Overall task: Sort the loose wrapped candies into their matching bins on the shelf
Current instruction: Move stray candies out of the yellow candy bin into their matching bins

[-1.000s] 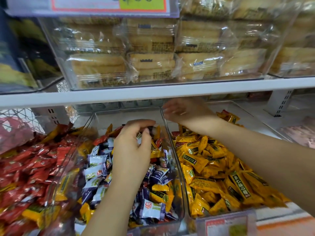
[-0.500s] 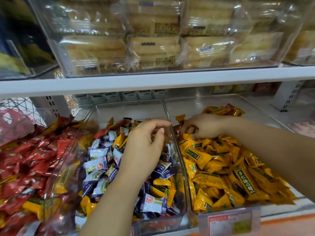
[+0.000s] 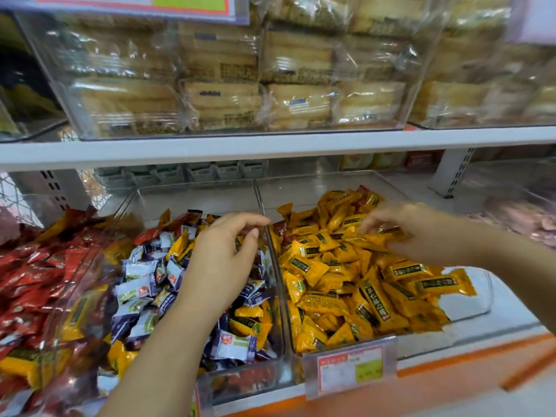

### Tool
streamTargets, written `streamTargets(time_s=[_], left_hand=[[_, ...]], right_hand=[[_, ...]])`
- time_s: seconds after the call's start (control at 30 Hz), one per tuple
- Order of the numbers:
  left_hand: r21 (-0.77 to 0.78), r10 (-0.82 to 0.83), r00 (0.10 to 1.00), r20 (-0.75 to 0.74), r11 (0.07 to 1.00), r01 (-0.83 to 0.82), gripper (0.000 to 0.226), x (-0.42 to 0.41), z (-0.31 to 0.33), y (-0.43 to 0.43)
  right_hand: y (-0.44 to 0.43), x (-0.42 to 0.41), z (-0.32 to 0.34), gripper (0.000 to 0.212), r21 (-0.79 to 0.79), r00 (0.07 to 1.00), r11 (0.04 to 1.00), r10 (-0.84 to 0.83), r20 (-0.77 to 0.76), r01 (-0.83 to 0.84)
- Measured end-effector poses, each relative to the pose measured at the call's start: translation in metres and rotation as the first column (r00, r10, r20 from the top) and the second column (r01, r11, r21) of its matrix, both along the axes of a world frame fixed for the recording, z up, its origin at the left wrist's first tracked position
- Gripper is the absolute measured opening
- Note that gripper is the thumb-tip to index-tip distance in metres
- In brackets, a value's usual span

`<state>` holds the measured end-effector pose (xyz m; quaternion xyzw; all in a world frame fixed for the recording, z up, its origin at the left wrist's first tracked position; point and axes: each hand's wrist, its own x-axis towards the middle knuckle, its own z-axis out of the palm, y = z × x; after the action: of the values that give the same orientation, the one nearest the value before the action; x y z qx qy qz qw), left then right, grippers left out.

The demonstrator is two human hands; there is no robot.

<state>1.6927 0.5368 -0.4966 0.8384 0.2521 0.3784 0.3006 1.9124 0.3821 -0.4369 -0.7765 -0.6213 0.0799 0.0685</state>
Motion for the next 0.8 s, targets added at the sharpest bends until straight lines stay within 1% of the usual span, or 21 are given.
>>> streamTargets(time_s=[0.1,0.23,0.3,0.37,0.43,0.5,0.6,0.67,0.8], left_hand=[[0.001,0.006,1.000,-0.001,1.000,-0.006,0.040,-0.001,0.000,-0.001],[0.001,0.007,1.000,-0.008,1.000,-0.007,0.038,-0.001,0.000,0.000],[-0.001,0.011,1.000,-0.014,1.000,-0.011,0.036,0.000,-0.002,0.002],[-0.004,0.013,1.000,-0.013,1.000,-0.013,0.036,0.000,-0.003,0.004],[-0.010,0.012,1.000,-0.009,1.000,-0.013,0.038,-0.001,-0.003,0.007],[-0.022,0.007,1.000,0.002,1.000,-0.007,0.038,-0.002,-0.002,0.008],[-0.039,-0.002,1.000,0.011,0.999,0.002,0.037,-0.003,-0.003,0.010],[-0.041,-0.006,1.000,0.011,0.999,0.007,0.036,-0.002,-0.003,0.011],[-0.037,-0.015,1.000,-0.003,0.999,0.015,0.036,-0.002,-0.003,0.010]], right_hand=[[0.005,-0.009,0.012,0.044,-0.018,1.000,1.000,0.009,-0.023,-0.009],[0.049,-0.026,0.012,0.036,0.024,0.996,0.999,0.047,-0.073,-0.046],[0.081,-0.030,-0.001,0.034,-0.024,0.992,0.998,0.054,-0.113,-0.057],[0.113,-0.029,-0.017,0.040,-0.115,0.993,0.993,0.027,-0.117,-0.040],[0.138,-0.024,-0.035,0.044,-0.178,0.996,0.984,0.001,-0.084,-0.016],[0.155,-0.018,-0.048,0.048,-0.206,0.999,0.979,-0.004,-0.034,-0.003],[0.166,-0.011,-0.056,0.056,-0.224,0.999,0.974,-0.023,-0.031,0.015],[0.169,-0.007,-0.056,0.061,-0.260,0.998,0.966,-0.014,-0.065,-0.003],[0.168,-0.002,-0.052,0.061,-0.317,0.991,0.948,-0.008,-0.135,-0.036]])
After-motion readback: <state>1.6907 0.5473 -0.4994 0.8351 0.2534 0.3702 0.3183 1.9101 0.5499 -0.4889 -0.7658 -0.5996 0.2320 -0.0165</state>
